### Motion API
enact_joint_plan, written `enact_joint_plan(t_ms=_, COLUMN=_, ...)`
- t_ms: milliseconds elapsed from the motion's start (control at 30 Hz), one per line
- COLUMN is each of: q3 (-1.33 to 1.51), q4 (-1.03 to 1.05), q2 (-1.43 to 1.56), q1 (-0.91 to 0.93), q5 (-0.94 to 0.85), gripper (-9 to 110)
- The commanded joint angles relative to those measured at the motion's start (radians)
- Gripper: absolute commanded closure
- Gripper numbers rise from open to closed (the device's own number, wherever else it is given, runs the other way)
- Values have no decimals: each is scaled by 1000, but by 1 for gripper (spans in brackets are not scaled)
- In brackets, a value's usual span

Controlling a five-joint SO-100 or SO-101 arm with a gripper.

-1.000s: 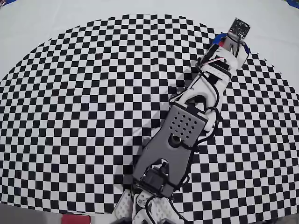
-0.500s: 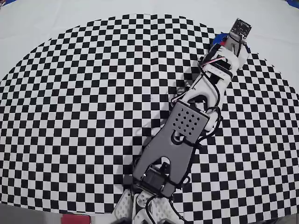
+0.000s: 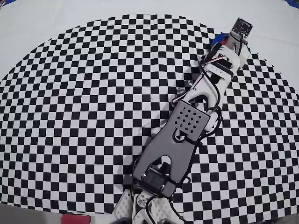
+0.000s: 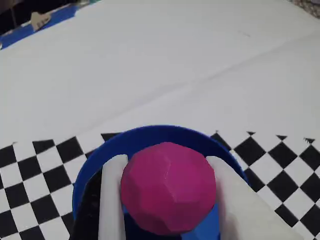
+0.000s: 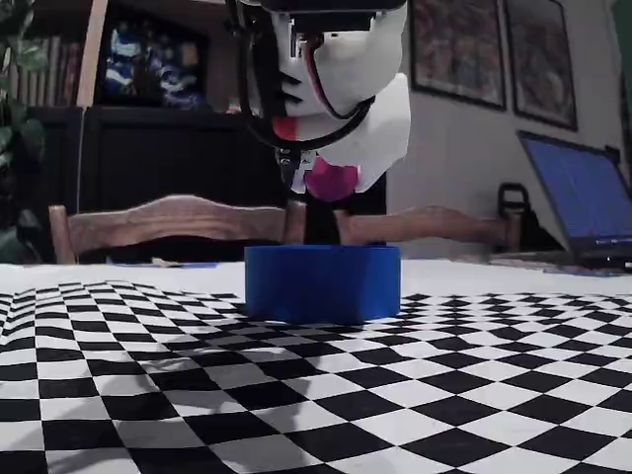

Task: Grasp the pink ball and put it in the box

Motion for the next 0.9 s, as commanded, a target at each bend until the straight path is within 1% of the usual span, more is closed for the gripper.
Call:
enact_joint_plan(t_ms=0, q3=-87, q4=12, q2=-3, q1=11, q5=6, gripper=101)
enact_joint_plan(t_ms=867, q3=-273, q4=17, q2=-144, q1=12, q5=2, gripper=101)
